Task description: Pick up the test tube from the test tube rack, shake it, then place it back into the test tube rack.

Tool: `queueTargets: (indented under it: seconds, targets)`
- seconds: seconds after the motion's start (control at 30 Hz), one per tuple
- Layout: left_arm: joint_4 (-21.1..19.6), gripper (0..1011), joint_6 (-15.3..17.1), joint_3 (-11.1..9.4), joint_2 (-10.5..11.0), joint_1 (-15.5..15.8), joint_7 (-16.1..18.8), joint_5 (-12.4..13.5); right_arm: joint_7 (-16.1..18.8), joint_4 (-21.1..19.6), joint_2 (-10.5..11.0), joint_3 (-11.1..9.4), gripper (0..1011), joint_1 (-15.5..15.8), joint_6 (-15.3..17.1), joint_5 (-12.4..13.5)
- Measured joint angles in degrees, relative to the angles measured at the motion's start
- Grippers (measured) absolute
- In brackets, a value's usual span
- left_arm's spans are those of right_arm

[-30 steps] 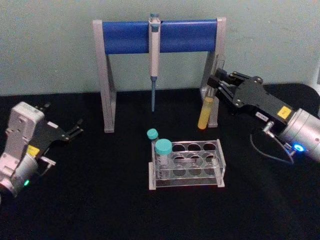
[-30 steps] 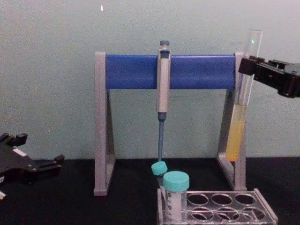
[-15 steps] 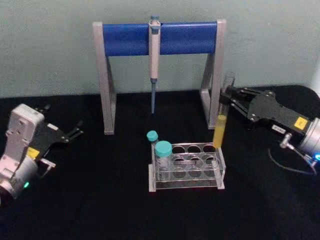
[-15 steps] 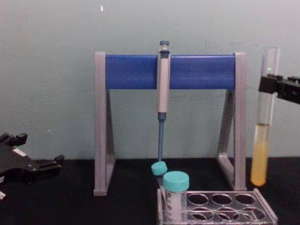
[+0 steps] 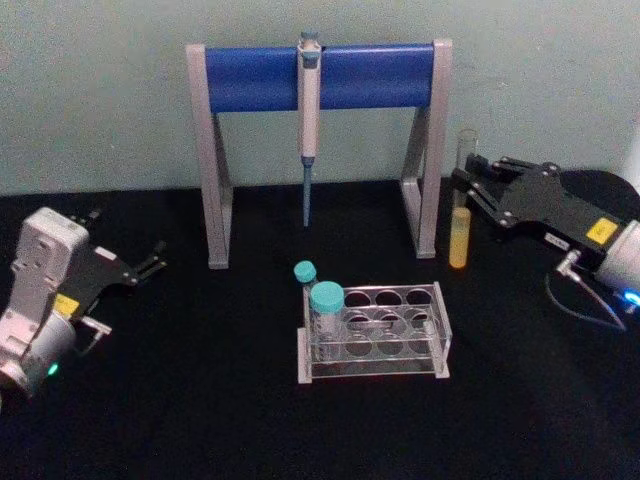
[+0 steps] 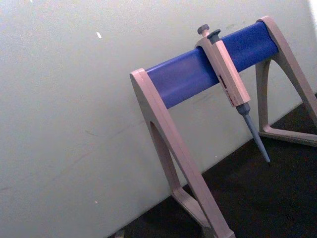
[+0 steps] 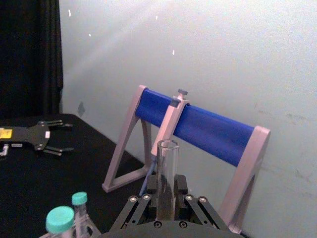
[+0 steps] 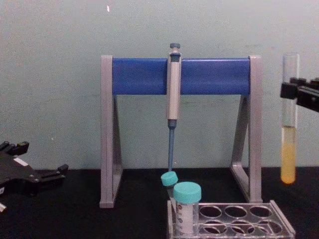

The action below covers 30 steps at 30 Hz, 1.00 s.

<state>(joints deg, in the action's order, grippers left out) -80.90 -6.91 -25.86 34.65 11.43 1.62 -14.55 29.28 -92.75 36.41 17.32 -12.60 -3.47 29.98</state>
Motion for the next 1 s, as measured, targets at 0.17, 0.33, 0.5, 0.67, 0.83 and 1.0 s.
queueTargets:
  seconds: [0.17,0.33,0.5,0.67,0.83,1.0]
  targets:
    - [0.0,1001,0.0,0.0,0.0,0.0,0.0,0.0,0.0,1.8,-2.3,1.1,228,-2.1,-0.3,-1.9]
    - [0.0,1001,0.0,0.0,0.0,0.0,0.0,0.0,0.7,3.9,-4.8,2.5,228,-4.4,-0.3,-3.0]
    - [0.0,1001,0.0,0.0,0.0,0.0,0.0,0.0,1.9,4.9,-6.1,3.3,228,-5.5,-0.2,-3.0]
    - [0.0,1001,0.0,0.0,0.0,0.0,0.0,0.0,4.2,5.3,-6.7,3.9,228,-6.0,0.5,-0.9]
    - [0.0,1001,0.0,0.0,0.0,0.0,0.0,0.0,7.4,5.1,-6.2,4.5,228,-6.0,1.2,2.1]
    - [0.0,1001,0.0,0.0,0.0,0.0,0.0,0.0,11.3,4.3,-4.5,4.8,228,-5.6,2.2,6.2]
